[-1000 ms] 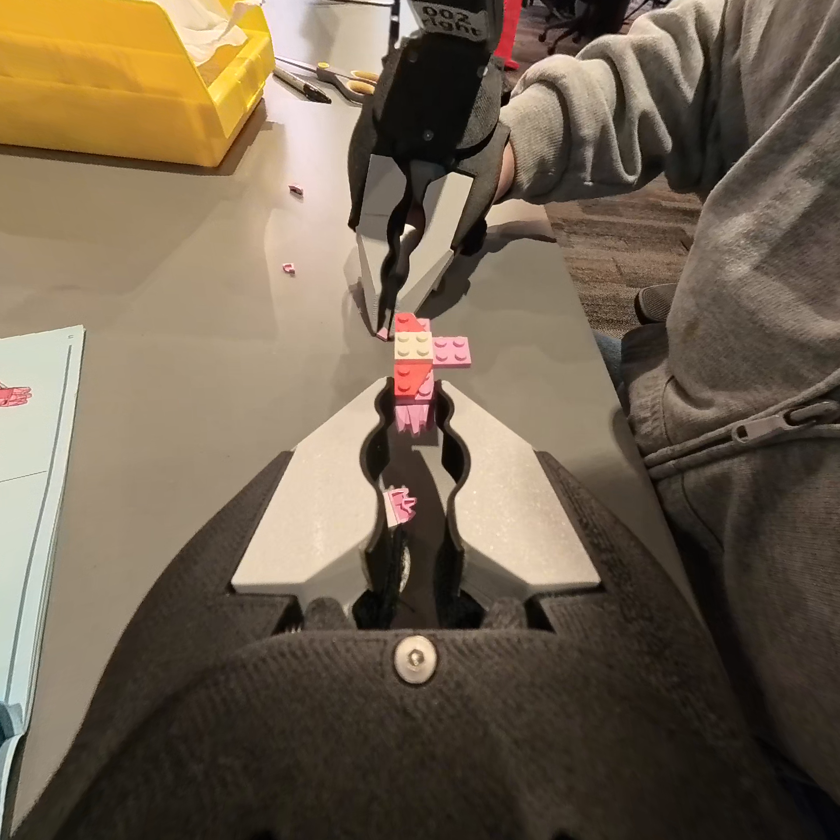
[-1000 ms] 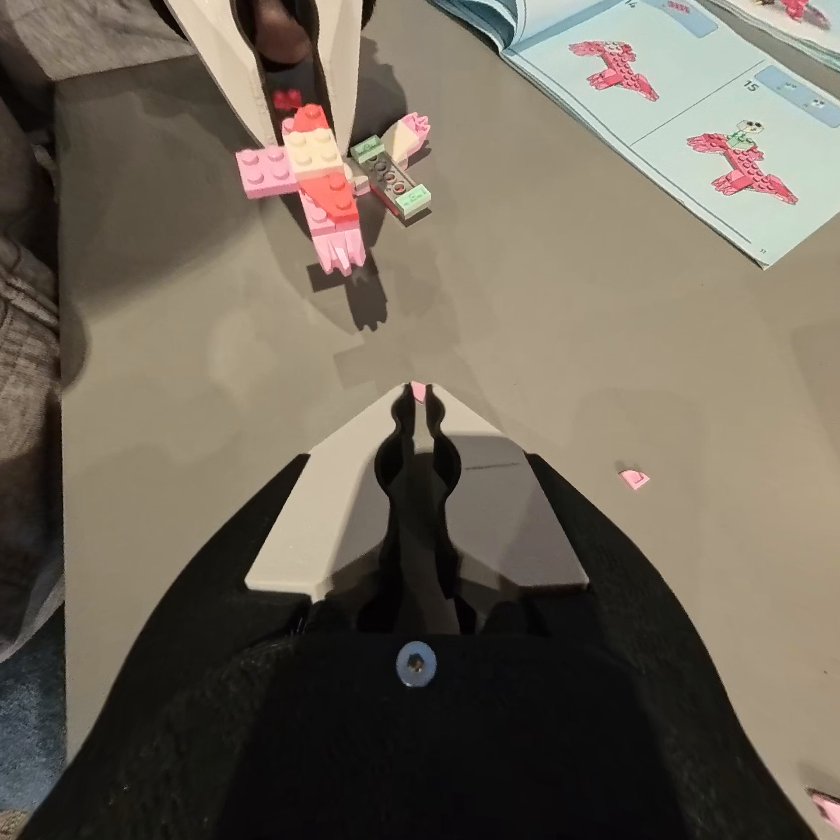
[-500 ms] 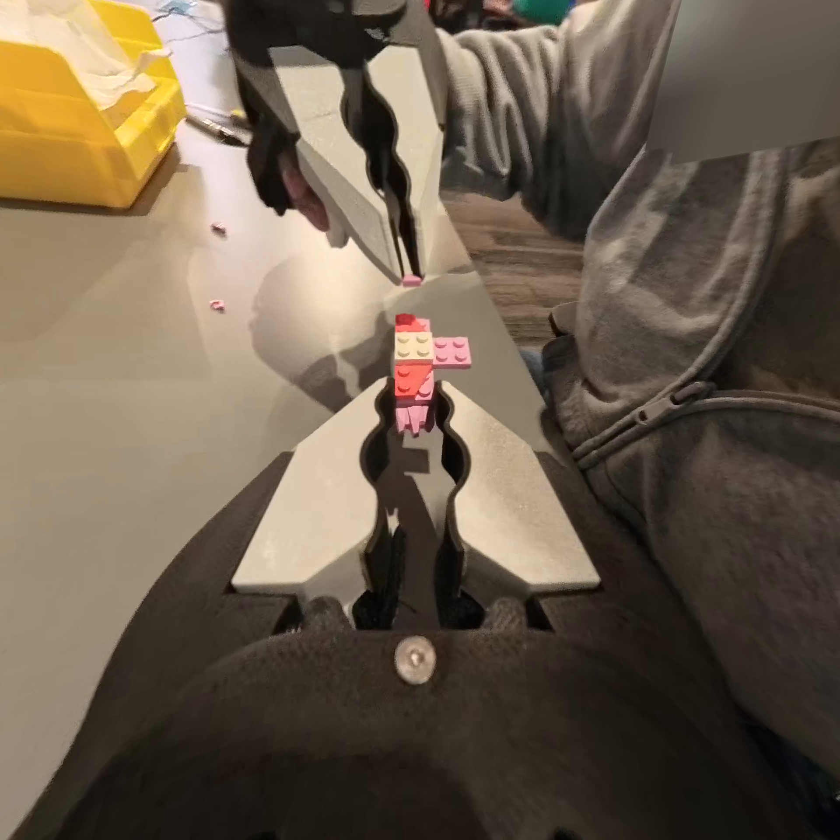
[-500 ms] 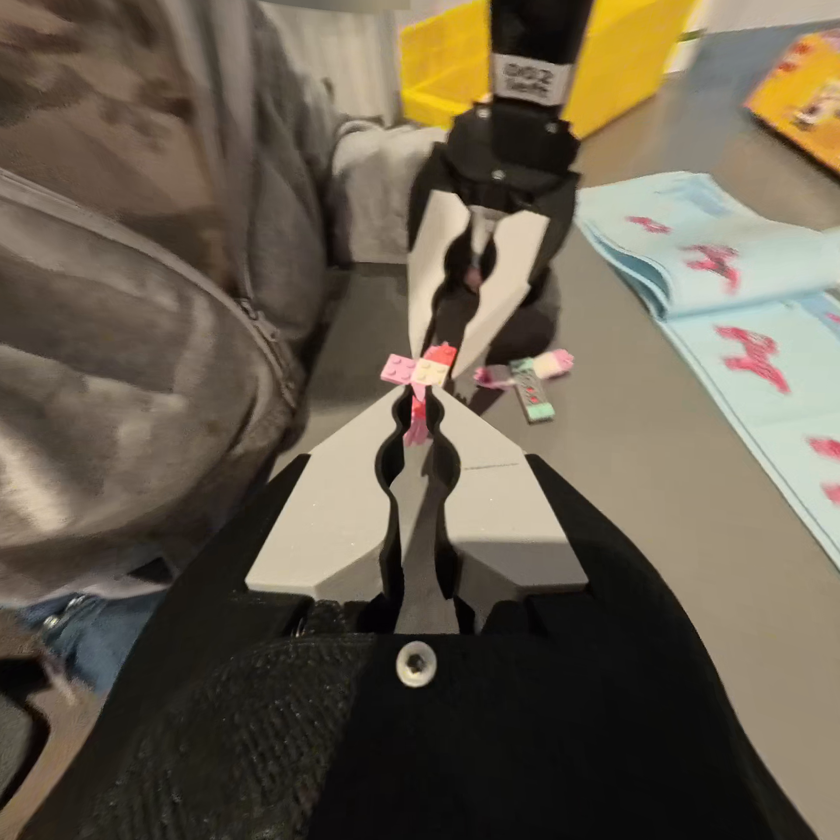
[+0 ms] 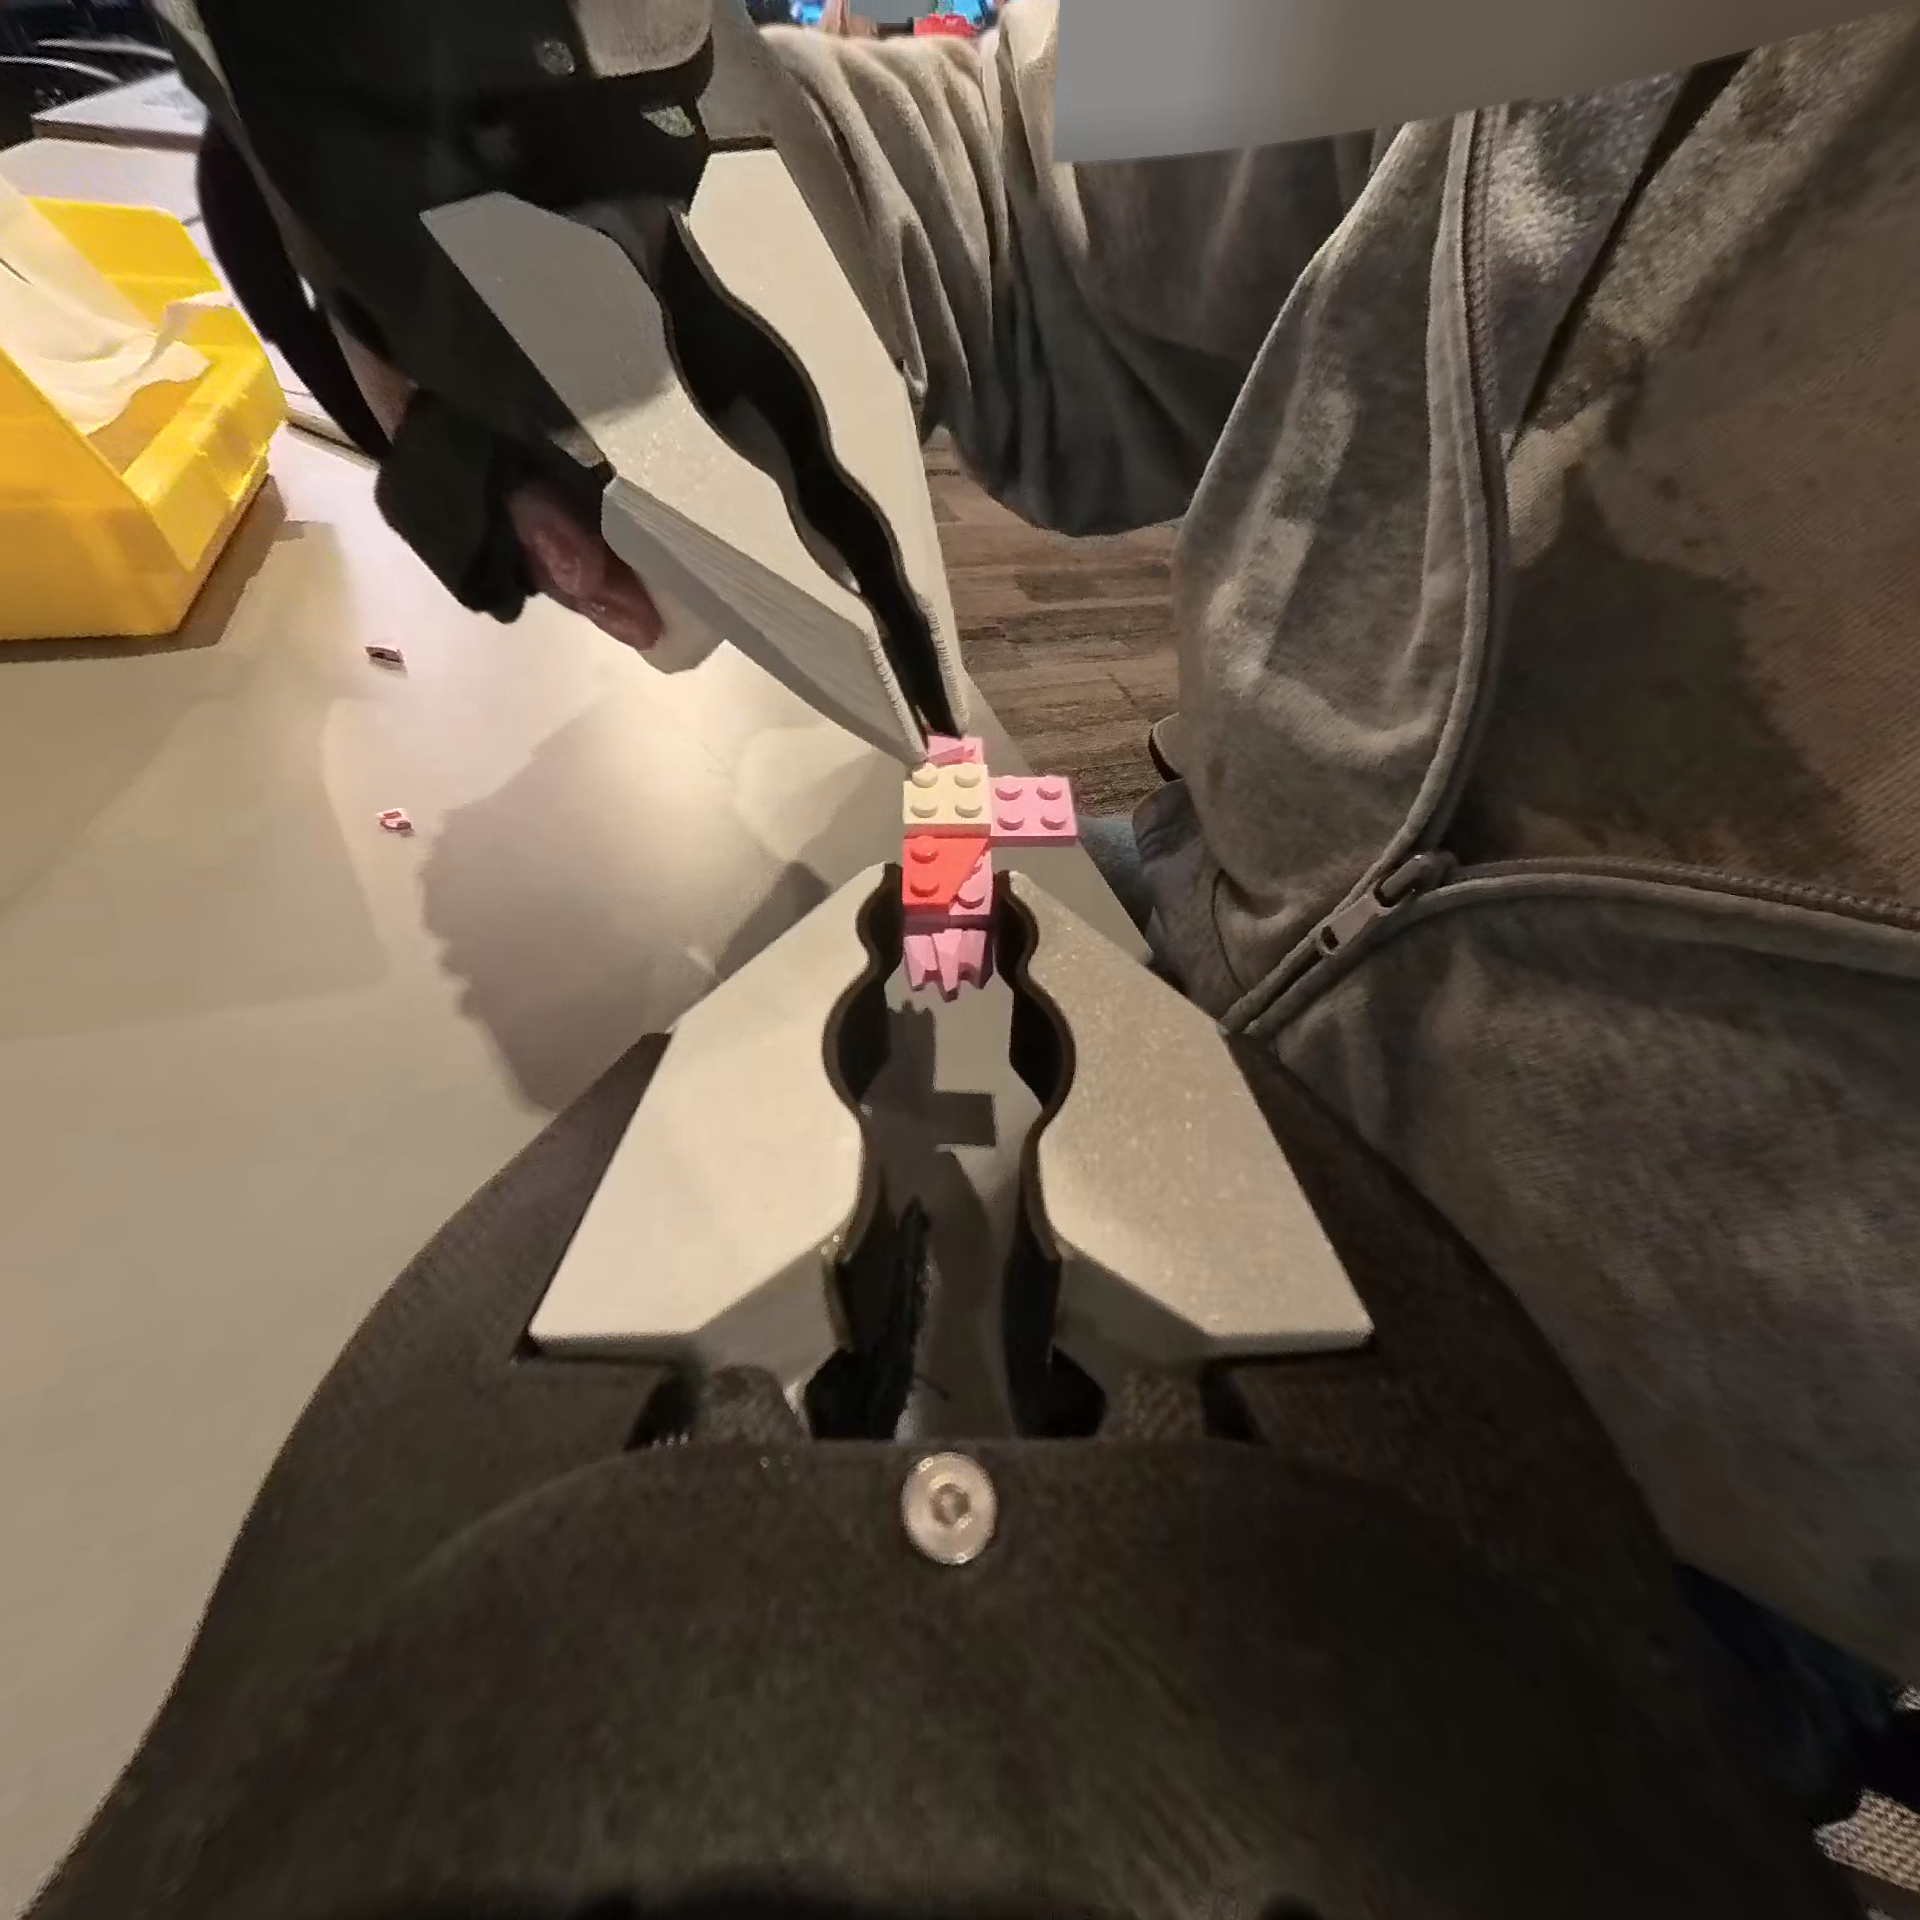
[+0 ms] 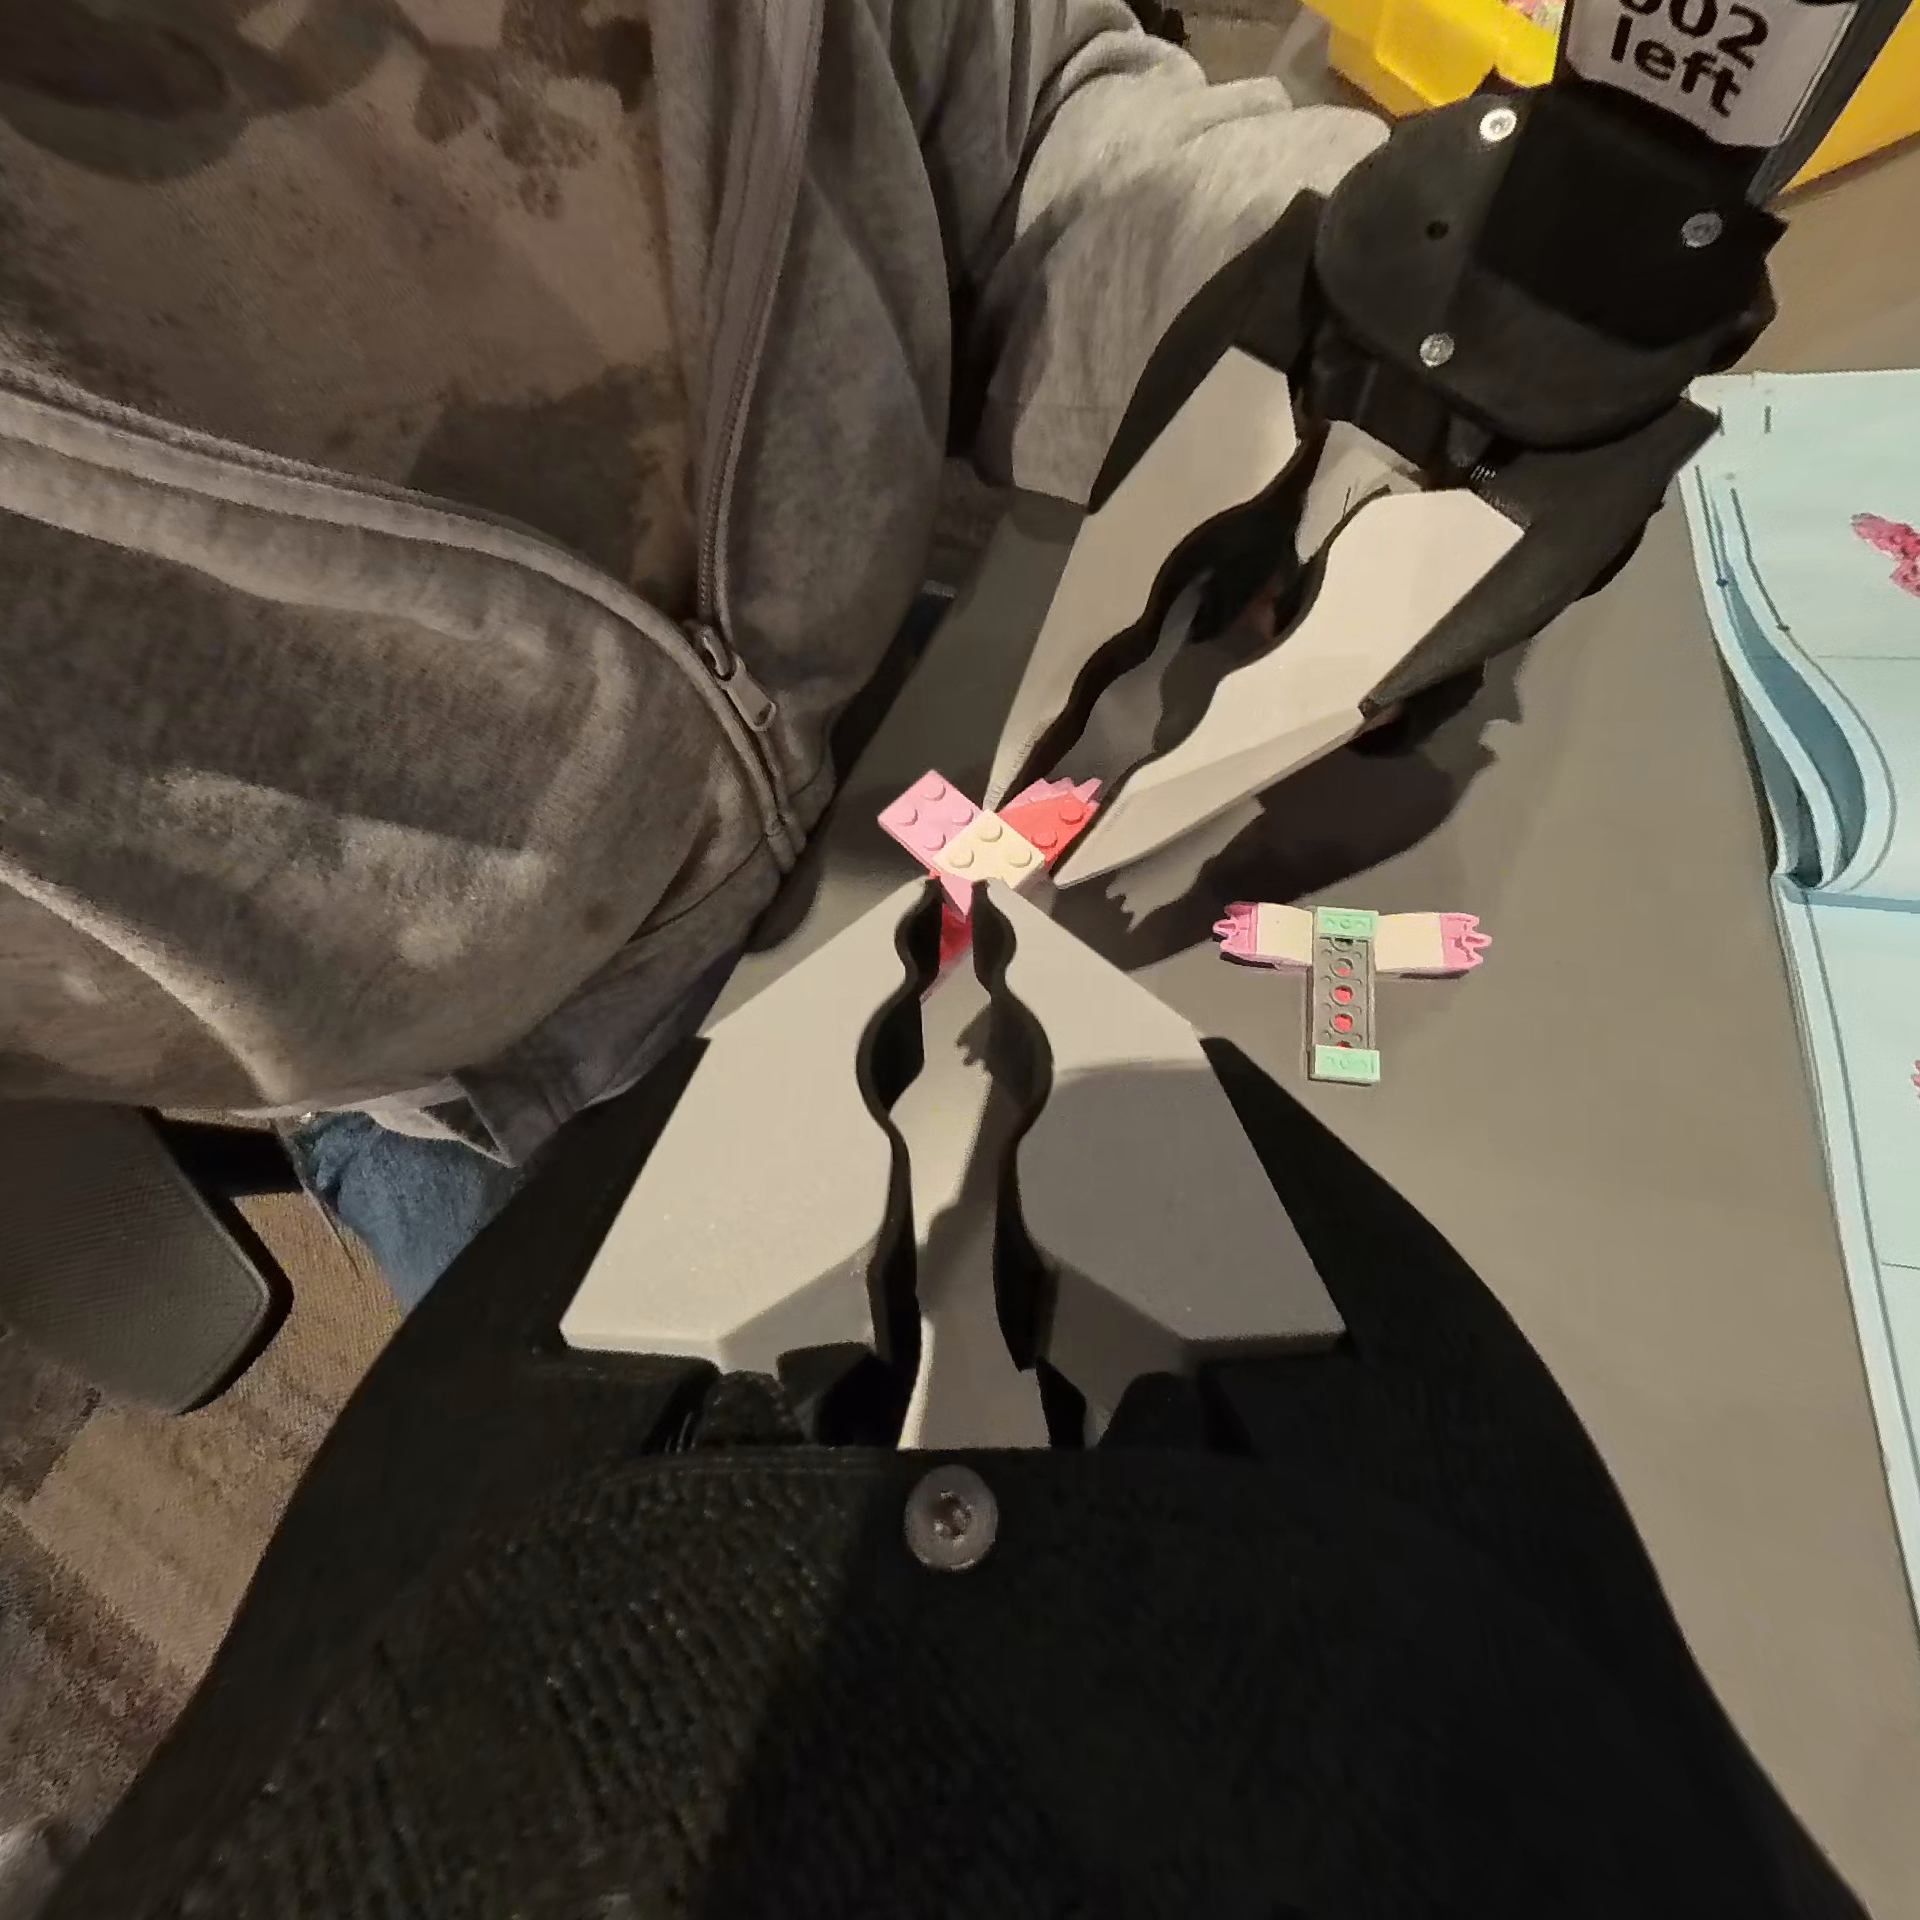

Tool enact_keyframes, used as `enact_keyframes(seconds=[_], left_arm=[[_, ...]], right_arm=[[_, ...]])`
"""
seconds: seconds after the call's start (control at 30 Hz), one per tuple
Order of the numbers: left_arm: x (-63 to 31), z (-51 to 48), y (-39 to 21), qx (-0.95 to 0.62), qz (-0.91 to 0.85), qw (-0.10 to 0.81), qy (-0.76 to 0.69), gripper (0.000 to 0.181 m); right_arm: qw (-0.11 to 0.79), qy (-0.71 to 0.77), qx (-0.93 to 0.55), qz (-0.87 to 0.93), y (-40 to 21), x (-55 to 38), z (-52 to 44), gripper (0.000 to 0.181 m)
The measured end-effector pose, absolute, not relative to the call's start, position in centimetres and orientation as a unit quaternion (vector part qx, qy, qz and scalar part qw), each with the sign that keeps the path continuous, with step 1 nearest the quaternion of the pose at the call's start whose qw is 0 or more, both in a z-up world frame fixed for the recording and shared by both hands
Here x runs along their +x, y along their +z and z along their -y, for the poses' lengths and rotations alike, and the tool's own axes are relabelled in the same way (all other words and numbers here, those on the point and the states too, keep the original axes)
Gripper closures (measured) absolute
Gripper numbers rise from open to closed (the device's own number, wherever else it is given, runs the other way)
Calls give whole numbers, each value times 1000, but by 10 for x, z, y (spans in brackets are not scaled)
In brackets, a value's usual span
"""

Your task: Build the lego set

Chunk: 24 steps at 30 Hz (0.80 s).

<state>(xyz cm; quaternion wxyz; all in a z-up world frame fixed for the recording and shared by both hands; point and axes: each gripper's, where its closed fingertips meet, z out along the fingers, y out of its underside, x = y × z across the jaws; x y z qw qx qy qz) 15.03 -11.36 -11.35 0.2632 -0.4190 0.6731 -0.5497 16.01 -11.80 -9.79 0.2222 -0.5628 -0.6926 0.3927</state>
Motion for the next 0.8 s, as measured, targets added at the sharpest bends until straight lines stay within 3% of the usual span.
enact_keyframes(seconds=[0.8], left_arm=[[146,120,-104,-395,-671,266,-569,165]], right_arm=[[216,381,-529,727,-88,158,127,174]])
